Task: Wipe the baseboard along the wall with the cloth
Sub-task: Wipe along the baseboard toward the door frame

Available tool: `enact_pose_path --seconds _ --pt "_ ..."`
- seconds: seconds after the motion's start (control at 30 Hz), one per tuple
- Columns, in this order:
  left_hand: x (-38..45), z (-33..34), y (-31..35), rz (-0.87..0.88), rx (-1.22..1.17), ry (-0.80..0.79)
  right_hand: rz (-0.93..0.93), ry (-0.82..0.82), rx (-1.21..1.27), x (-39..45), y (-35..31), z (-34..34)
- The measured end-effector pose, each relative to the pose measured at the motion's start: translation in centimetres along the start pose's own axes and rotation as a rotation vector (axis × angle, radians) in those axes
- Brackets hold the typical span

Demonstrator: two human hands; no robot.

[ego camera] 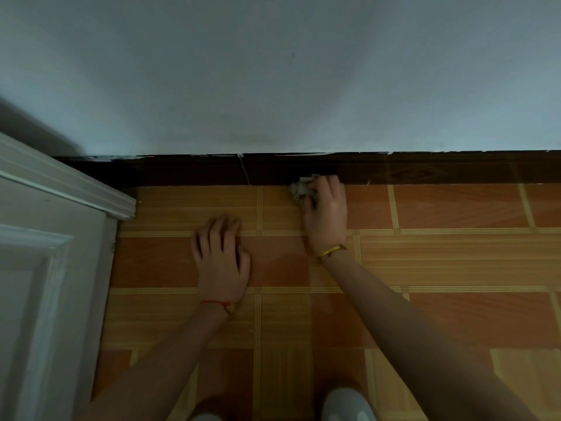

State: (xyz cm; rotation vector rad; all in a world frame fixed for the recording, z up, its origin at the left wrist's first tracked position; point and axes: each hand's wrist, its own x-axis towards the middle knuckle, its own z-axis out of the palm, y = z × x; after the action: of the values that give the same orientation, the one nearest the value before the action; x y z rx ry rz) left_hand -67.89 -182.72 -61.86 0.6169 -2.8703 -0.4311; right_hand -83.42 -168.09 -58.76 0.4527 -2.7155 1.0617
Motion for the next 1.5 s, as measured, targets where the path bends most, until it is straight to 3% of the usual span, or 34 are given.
enact_pose_path --seconds 0.23,0.47,0.67,1.0,1.27,1.5 --pt "0.0 0.2 -0.1 0.004 -0.001 0.024 0.183 0.193 -0.029 0.7 5.1 -4.4" --pt "0.0 0.0 0.0 0.005 0.01 0.011 0.042 -0.045 0.09 -0.4 -0.7 0.3" --pt "0.0 0.0 0.1 0.006 0.004 0.007 -0.008 -0.087 0.114 -0.4 -1.1 1.1" --pt "0.1 0.0 -0.1 -0.004 -0.008 -0.002 0.227 0.198 0.005 0.4 4.8 -4.3" --pt "0.0 0.1 -0.1 0.007 -0.003 0.009 0.106 0.001 0.032 -0.3 -1.0 1.0" --pt "-0.1 0.1 -0.1 0.006 0.006 0.008 -0.017 -0.08 -0.036 0.1 0.2 -0.4"
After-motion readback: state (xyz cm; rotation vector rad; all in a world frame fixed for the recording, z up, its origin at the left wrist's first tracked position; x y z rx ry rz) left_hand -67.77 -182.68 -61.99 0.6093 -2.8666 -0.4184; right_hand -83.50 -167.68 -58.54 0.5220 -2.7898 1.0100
